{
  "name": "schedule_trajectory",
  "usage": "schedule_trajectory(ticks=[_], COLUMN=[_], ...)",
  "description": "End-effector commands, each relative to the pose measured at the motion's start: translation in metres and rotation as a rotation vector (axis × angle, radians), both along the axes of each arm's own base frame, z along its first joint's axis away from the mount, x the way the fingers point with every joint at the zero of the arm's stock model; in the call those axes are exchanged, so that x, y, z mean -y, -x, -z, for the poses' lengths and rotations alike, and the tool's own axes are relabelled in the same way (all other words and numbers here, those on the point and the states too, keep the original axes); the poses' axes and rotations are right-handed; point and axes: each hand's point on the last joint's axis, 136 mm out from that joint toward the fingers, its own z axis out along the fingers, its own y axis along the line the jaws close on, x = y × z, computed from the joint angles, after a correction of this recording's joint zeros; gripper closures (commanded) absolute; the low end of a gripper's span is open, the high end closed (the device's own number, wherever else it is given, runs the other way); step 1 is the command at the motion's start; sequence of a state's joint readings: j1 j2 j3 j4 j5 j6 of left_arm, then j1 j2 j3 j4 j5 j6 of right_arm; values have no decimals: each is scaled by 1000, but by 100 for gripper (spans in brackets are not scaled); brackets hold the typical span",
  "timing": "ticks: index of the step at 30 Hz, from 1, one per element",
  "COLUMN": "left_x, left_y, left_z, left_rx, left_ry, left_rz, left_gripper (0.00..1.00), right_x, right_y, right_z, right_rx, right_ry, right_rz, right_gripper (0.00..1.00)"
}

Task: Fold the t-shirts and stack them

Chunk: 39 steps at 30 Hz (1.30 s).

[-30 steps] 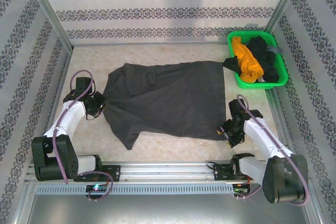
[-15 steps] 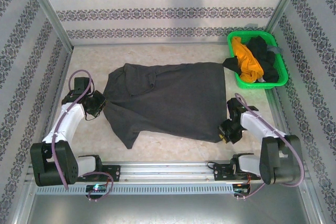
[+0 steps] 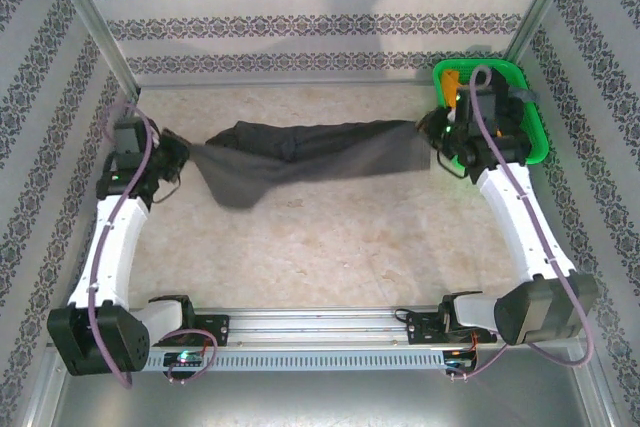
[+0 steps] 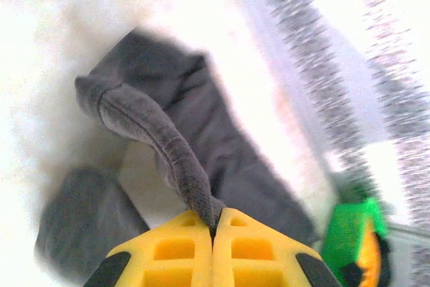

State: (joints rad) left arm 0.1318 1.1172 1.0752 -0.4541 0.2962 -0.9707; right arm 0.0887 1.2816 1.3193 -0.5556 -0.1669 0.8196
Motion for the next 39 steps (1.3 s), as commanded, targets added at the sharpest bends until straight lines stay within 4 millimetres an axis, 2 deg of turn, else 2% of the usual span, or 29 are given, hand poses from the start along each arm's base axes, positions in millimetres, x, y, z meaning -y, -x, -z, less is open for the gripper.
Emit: schedule_trajectory(ticks=[1, 2, 4, 7, 10, 12, 15, 18, 22, 25, 28, 31, 33, 35, 39], left_x=[-11, -12, -14, -14, -16, -19, -24, -24, -25, -27, -33, -41, -48, -54, -59], left_y=[5, 12, 29, 61, 92, 108, 115, 93, 32, -13, -53, -81, -89, -85, -43], left_z=[-98, -114, -138, -166, -188, -199, -207, -204, -176, -163, -161, -173, -187, -213, -273], left_rx=[281, 324, 385, 464, 515, 538, 534, 484, 338, 286, 269, 299, 326, 387, 523], left_ry=[-52, -66, -94, -131, -183, -235, -300, -292, -232, -201, -165, -146, -151, -171, -263], left_rz=[-75, -86, -101, -119, -139, -155, -171, -150, -111, -88, -59, -46, -55, -70, -132], left_gripper=[100, 100, 100, 100, 100, 100, 100, 100, 100, 100, 100, 100, 100, 100, 100], right_x=[14, 15, 19, 24, 32, 36, 37, 33, 14, 9, 3, -1, 0, 6, 21], right_y=[-6, -1, 14, 47, 77, 90, 96, 77, 18, -27, -67, -99, -107, -104, -72], right_z=[-70, -90, -117, -147, -161, -163, -167, -168, -160, -156, -167, -184, -202, -226, -265], right_rx=[215, 278, 365, 482, 558, 591, 611, 591, 516, 493, 508, 531, 565, 617, 703], right_ry=[84, 91, 95, 101, 112, 106, 76, 49, -2, -43, -69, -88, -94, -87, -52], right_rz=[13, 18, 35, 54, 85, 110, 126, 119, 41, 34, 10, -11, -15, -2, 42], right_gripper=[100, 100, 100, 100, 100, 100, 100, 100, 100, 100, 100, 100, 100, 100, 100])
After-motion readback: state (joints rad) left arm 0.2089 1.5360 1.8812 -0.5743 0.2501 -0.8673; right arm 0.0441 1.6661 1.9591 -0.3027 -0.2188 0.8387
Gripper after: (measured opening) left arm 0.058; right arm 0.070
